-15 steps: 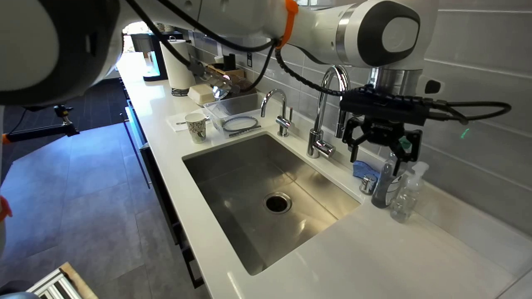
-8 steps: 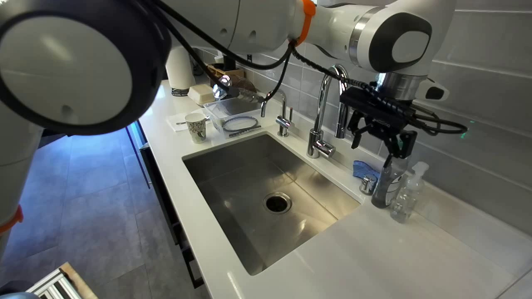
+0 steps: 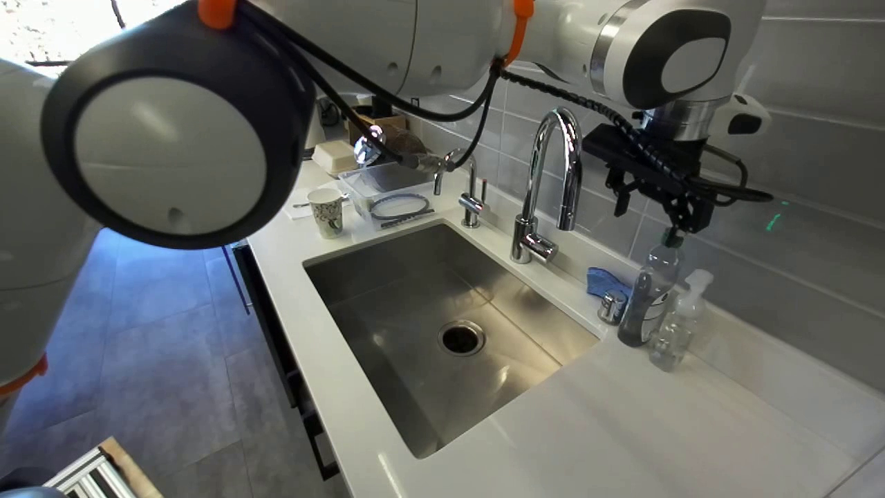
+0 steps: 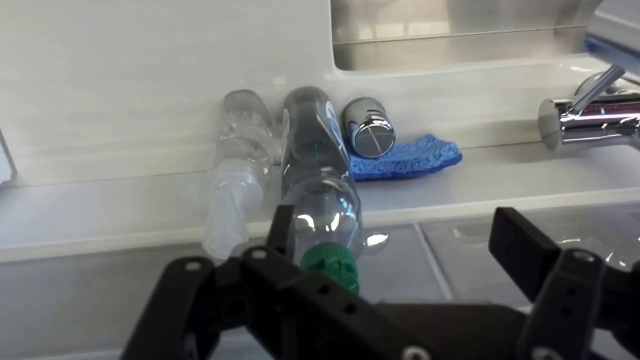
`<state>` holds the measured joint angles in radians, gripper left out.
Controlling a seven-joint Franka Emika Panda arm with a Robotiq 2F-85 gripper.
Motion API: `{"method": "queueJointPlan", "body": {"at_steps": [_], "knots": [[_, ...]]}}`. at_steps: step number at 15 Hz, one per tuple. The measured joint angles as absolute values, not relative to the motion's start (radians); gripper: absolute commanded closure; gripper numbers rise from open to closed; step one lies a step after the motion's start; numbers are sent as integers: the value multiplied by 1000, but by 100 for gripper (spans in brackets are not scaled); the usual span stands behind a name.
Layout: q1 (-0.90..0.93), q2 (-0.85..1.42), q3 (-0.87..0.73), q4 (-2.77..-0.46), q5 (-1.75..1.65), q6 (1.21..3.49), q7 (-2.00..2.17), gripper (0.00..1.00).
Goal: Move the bottle with a green cup to the right closer to the edge
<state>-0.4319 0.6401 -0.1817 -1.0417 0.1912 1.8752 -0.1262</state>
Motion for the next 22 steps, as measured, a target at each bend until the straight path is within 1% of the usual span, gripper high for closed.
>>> {"method": "queueJointPlan", "body": {"at_steps": [7, 13, 15, 17, 18, 19, 21, 22], "knots": [[-431, 697, -176, -1020, 189, 2016, -143, 0], [-431, 701, -190, -1015, 168, 2031, -144, 0], [-431, 701, -198, -1012, 157, 2031, -143, 5], [-430, 701, -203, -1011, 146, 2031, -143, 14], [-430, 701, -204, -1011, 141, 2031, -142, 22], [-430, 701, -205, -1011, 136, 2030, -142, 24], [-429, 702, -205, -1011, 131, 2029, -142, 33], [-428, 702, -205, -1011, 131, 2028, -142, 33]]}}
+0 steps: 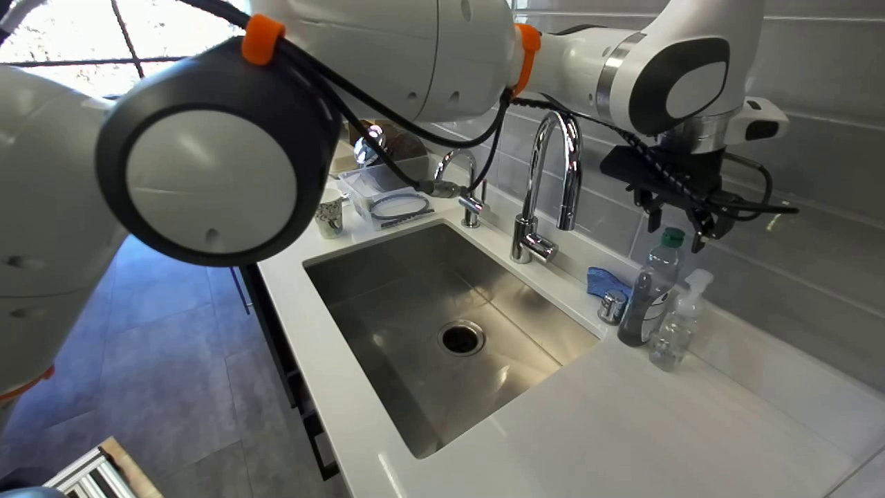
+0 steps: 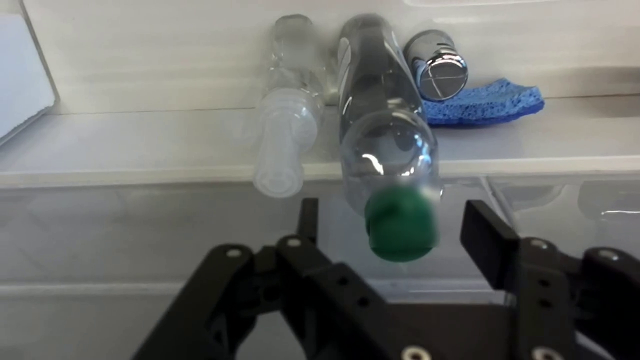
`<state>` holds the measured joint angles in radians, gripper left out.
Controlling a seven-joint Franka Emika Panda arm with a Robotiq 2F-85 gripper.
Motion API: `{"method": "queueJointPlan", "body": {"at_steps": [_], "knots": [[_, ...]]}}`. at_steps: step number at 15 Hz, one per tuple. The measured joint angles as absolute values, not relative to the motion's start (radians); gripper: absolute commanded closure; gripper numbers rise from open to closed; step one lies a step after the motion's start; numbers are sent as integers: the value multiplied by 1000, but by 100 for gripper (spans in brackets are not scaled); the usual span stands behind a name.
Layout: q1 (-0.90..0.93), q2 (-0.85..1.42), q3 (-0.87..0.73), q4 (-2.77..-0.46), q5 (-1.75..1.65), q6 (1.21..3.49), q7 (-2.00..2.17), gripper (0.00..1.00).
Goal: Move the bottle with a green cup to the right closer to the edge
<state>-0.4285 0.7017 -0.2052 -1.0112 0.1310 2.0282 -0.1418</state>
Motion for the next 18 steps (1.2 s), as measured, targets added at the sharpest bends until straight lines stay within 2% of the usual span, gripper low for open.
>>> {"method": "queueJointPlan", "body": {"at_steps": [3, 4, 5, 9, 10, 11, 13, 18], "knots": [[-427, 702, -205, -1011, 130, 2014, -142, 42], [-426, 702, -205, -1011, 130, 2008, -142, 49], [-426, 702, -205, -1011, 130, 2007, -142, 45], [-425, 703, -205, -1011, 130, 2006, -142, 52], [-425, 703, -205, -1011, 130, 2006, -142, 61], [-425, 703, -205, -1011, 130, 2006, -142, 77], [-425, 703, -205, -1011, 130, 2006, -143, 91], [-425, 703, -205, -1011, 130, 2006, -145, 91]]}}
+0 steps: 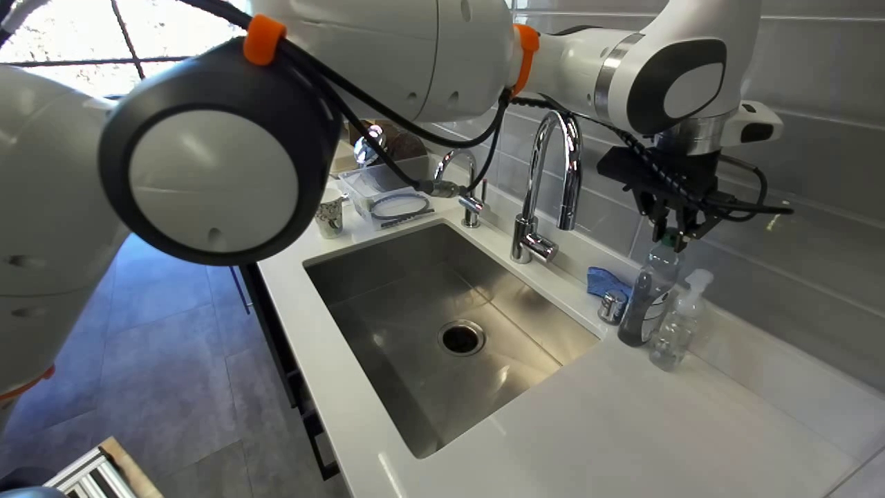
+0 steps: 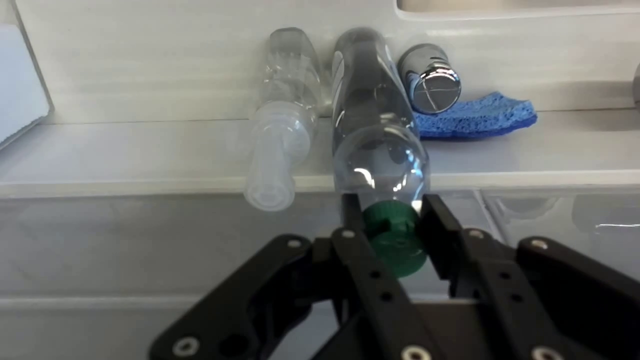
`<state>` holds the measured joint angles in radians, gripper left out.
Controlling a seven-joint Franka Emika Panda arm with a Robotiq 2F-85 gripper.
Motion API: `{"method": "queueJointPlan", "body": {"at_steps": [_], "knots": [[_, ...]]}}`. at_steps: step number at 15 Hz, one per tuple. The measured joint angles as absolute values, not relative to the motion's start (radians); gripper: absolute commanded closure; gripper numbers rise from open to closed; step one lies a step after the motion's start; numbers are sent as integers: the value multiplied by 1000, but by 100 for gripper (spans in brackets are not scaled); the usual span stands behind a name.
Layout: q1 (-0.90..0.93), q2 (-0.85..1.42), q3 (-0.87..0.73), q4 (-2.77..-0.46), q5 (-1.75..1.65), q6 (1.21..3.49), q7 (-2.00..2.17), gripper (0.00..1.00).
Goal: Move the bottle with a green cup to the right closer to the edge
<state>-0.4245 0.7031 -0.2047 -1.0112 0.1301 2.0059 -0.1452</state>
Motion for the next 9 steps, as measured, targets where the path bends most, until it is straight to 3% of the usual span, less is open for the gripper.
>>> {"method": "queueJointPlan", "body": {"at_steps": [9], "knots": [[-432, 671, -211, -1011, 129, 1901, -203, 91]]}}
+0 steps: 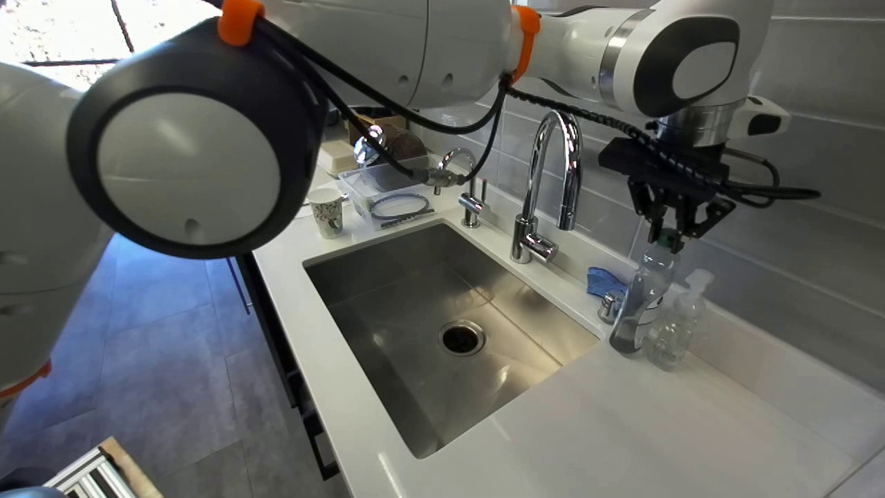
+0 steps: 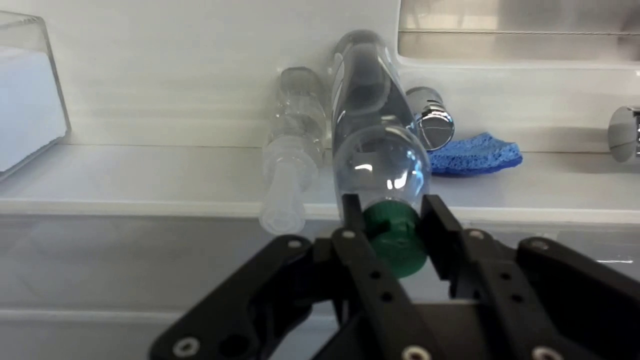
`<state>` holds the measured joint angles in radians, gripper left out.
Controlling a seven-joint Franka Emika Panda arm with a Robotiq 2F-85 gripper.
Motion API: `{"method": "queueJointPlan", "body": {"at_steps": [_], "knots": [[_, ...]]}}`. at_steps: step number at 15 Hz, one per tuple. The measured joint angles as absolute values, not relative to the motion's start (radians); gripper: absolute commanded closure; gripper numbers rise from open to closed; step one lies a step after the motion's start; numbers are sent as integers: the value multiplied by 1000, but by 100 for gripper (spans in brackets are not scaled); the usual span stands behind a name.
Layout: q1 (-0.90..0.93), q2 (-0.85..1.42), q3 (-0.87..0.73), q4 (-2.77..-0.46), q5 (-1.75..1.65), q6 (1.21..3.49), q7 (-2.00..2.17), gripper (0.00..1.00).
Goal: Move the bottle with a green cup to the right closer to the edge
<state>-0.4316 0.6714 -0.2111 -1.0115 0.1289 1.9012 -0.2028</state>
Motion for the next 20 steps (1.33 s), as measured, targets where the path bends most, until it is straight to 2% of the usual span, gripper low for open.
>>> {"method": "queueJointPlan", "body": {"at_steps": [10, 20], "knots": [[-460, 568, -226, -1054, 108, 1607, -322, 91], [-446, 394, -255, -1284, -23, 1565, -291, 91]]}}
